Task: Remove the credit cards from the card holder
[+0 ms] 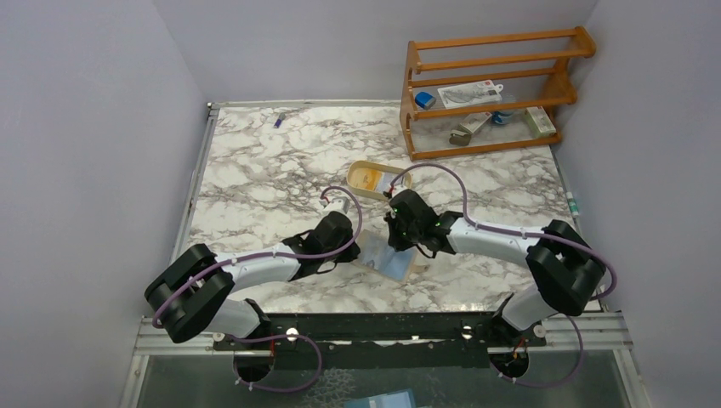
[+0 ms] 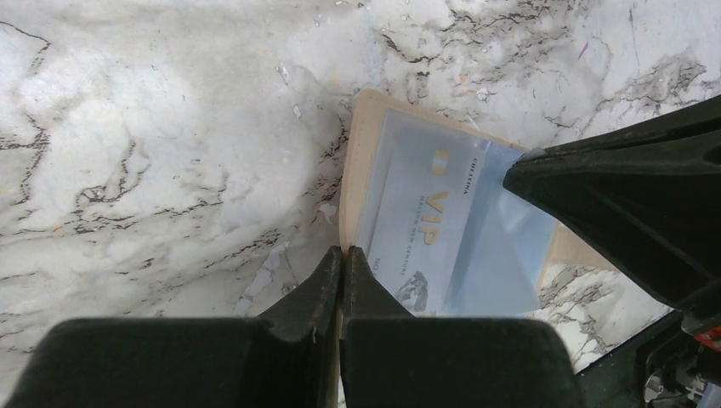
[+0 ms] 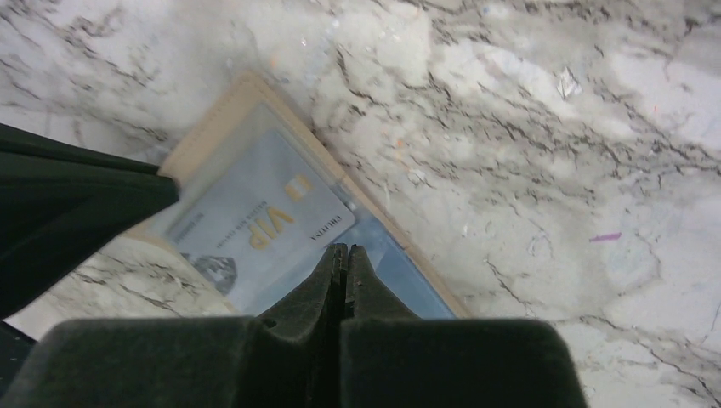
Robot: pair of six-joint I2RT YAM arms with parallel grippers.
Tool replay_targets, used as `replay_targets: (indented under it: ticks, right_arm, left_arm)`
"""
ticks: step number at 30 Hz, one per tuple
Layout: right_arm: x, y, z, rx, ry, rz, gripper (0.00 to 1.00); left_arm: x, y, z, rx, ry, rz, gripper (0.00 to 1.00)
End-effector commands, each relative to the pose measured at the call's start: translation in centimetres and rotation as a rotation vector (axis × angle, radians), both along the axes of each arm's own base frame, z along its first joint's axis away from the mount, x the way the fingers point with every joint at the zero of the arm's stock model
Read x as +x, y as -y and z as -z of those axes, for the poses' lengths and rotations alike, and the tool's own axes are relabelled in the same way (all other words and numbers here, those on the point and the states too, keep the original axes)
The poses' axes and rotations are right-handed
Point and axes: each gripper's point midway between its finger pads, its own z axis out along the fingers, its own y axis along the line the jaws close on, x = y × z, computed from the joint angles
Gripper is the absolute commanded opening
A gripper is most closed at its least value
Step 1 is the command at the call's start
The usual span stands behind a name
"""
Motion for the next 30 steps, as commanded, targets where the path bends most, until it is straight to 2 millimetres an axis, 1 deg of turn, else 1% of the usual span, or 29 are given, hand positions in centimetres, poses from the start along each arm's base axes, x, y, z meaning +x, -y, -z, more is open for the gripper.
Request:
replay_targets:
  ticks: [1,4,5,6,8,11,13,15,16,17,21,24,27,30]
  right_arm:
    - [-1.6,1.0,0.9,0.0,-0.038,0.014,0.01]
    - [-2.4,1.6,1.7,-0.009,-0.064,0.03,0.01]
    - [-2.5,1.9,1.8,-0.011,-0.07,0.037,0.03]
    - [-2.7,2.1,1.9,-0.015,-0.076,0.042,0.07]
    - [-3.1,2.5,2.2,-0.03,-0.093,0.046,0.2]
    - [-3.7,3.1,2.3,-0.044,-0.11,0.056,0.46]
    - [-4.0,3.5,2.1,-0.044,-0.114,0.061,0.54]
    - [-4.4,3.8,1.8,-0.042,-0.115,0.064,0.56]
    - [-4.4,4.0,1.5,-0.04,-0.112,0.066,0.6]
    - [-4.6,4.1,1.3,-0.042,-0.113,0.065,0.61]
    - [-4.8,4.7,0.6,-0.055,-0.117,0.079,0.61]
    - [-4.5,5.3,-0.6,-0.047,-0.09,0.125,0.61]
    - [-3.5,6.0,-3.8,0.021,0.008,0.201,0.61]
    - [-2.6,6.0,-7.4,0.11,0.109,0.221,0.61]
  left_arm:
    - [-0.1,-0.3,0.0,-0.005,0.004,-0.006,0.0]
    - [-0.1,-0.4,-0.1,-0.004,0.002,-0.008,0.0]
    - [-0.1,-0.4,-0.1,-0.004,0.002,-0.009,0.0]
    - [0.0,-0.4,-0.2,-0.004,0.004,-0.011,0.0]
    - [0.0,-0.5,-0.3,0.0,0.007,-0.012,0.0]
    - [0.2,-0.6,-0.4,0.007,0.011,-0.014,0.0]
    - [0.2,-0.7,-0.4,0.011,0.011,-0.016,0.0]
    - [0.4,-0.8,-0.5,0.011,0.014,-0.019,0.0]
    - [0.4,-0.8,-0.5,0.012,0.016,-0.02,0.0]
    - [0.4,-0.9,-0.5,0.015,0.015,-0.02,0.0]
    - [0.6,-1.0,-0.4,0.024,0.016,-0.021,0.0]
    - [0.7,-1.0,-0.4,0.029,0.018,-0.021,0.0]
    - [0.8,-1.0,-0.5,0.034,0.019,-0.021,0.0]
    - [0.8,-1.1,-0.5,0.035,0.02,-0.024,0.0]
